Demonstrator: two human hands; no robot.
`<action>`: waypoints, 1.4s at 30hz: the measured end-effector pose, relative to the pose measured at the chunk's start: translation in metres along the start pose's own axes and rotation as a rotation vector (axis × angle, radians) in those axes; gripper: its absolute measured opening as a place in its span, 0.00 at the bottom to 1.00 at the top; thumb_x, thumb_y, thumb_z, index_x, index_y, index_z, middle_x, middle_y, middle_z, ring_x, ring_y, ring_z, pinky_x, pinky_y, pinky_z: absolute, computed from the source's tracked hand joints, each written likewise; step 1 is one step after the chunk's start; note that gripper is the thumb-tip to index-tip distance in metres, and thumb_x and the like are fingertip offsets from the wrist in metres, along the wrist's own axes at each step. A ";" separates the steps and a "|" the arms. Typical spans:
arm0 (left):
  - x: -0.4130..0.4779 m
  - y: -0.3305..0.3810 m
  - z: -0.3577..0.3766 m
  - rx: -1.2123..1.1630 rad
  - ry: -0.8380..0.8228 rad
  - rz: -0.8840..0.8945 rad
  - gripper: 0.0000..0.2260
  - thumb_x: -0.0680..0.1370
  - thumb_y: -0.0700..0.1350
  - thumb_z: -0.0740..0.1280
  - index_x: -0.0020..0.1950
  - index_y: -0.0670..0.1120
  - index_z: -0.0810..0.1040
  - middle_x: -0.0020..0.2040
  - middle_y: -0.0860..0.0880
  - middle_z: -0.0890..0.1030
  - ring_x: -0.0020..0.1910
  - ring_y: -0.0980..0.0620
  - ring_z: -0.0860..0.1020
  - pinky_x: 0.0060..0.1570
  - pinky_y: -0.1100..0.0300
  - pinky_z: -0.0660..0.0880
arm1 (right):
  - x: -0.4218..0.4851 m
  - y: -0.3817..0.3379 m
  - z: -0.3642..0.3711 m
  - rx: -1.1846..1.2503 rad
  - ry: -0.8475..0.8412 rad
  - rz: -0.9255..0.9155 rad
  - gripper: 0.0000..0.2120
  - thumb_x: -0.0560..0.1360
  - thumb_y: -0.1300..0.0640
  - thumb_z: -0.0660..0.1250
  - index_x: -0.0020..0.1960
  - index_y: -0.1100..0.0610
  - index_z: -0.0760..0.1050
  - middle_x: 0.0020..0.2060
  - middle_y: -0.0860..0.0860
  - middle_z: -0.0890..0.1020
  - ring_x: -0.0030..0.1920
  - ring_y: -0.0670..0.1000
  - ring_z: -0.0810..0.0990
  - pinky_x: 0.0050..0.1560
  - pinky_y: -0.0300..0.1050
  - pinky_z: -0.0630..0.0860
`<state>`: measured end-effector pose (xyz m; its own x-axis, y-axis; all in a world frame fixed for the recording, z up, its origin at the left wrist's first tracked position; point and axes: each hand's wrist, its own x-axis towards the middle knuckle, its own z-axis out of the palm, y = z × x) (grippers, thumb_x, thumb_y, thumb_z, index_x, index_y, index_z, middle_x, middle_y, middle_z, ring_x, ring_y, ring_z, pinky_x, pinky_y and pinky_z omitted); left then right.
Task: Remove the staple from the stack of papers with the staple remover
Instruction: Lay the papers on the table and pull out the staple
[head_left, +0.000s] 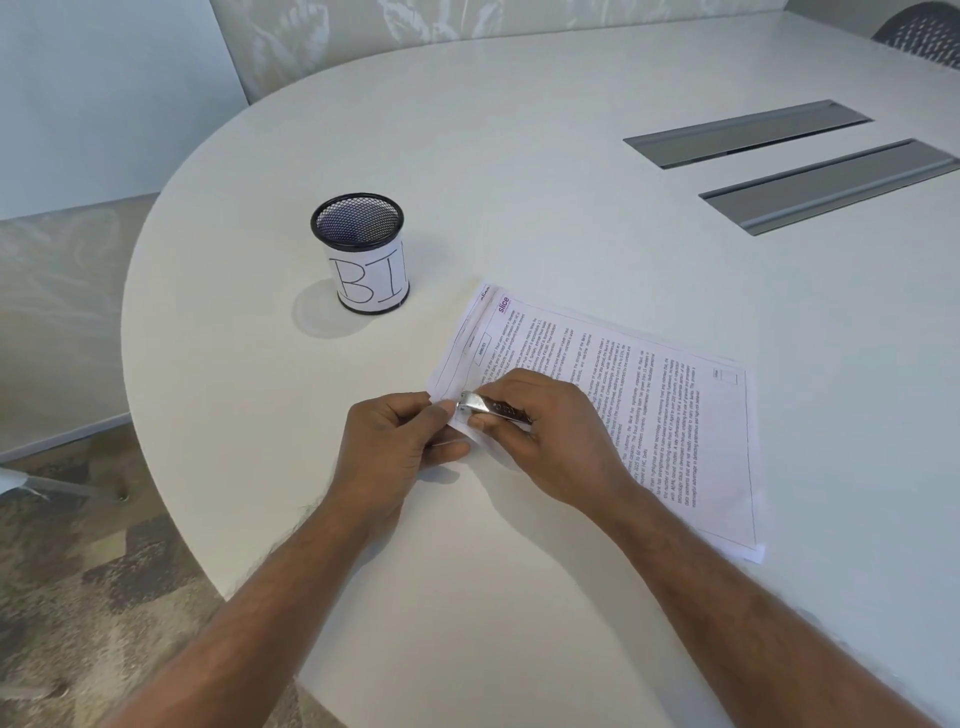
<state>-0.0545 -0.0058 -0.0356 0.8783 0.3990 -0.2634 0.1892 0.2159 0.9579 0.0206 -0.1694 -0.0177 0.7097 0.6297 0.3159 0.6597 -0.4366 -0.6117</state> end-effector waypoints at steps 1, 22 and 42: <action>-0.001 0.001 0.001 0.010 0.005 0.003 0.10 0.77 0.41 0.72 0.39 0.37 0.84 0.35 0.43 0.83 0.33 0.49 0.86 0.32 0.58 0.82 | 0.001 0.000 0.000 0.006 -0.012 -0.001 0.08 0.77 0.52 0.69 0.53 0.53 0.83 0.41 0.47 0.82 0.41 0.46 0.78 0.39 0.45 0.75; -0.006 0.004 0.005 0.041 0.058 0.017 0.11 0.77 0.38 0.70 0.40 0.51 0.88 0.35 0.48 0.87 0.33 0.50 0.87 0.31 0.57 0.82 | 0.006 0.015 -0.004 0.431 -0.051 0.364 0.07 0.74 0.48 0.71 0.47 0.50 0.84 0.35 0.51 0.86 0.31 0.50 0.82 0.34 0.46 0.80; -0.006 0.017 0.000 0.879 0.157 0.272 0.23 0.77 0.48 0.72 0.71 0.43 0.76 0.51 0.51 0.80 0.43 0.55 0.77 0.53 0.62 0.67 | 0.022 0.022 -0.038 0.878 -0.242 0.714 0.07 0.77 0.58 0.70 0.51 0.62 0.81 0.37 0.58 0.86 0.26 0.49 0.78 0.25 0.39 0.73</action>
<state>-0.0570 -0.0043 -0.0180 0.8838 0.4667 0.0320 0.3064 -0.6291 0.7144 0.0602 -0.1896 0.0036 0.7230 0.5678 -0.3936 -0.3382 -0.2059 -0.9183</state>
